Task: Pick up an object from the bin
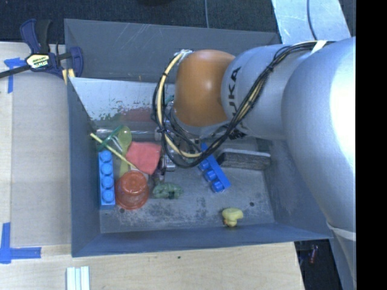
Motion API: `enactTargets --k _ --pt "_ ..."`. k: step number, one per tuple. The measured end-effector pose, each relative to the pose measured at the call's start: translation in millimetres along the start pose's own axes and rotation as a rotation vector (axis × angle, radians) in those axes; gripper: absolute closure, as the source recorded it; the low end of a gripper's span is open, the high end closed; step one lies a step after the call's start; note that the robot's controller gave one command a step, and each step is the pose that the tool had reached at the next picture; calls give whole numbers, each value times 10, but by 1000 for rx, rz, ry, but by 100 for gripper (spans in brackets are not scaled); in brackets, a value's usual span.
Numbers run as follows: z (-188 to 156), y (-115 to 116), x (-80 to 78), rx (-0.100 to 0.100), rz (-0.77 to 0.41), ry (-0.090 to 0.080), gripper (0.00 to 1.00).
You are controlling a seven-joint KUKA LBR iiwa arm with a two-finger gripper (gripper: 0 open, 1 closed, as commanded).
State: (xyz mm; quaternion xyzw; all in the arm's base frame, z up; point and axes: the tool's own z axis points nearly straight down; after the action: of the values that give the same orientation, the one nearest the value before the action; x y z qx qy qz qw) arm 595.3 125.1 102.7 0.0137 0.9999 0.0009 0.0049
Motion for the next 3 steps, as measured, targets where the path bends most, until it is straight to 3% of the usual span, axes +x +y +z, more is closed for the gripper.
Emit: enactTargets --k 1,2,3 --pt "197 -60 136 -3 -29 -4 0" --pt "247 384 278 -7 -75 -12 100" --pt "247 384 280 -7 -74 -12 100"
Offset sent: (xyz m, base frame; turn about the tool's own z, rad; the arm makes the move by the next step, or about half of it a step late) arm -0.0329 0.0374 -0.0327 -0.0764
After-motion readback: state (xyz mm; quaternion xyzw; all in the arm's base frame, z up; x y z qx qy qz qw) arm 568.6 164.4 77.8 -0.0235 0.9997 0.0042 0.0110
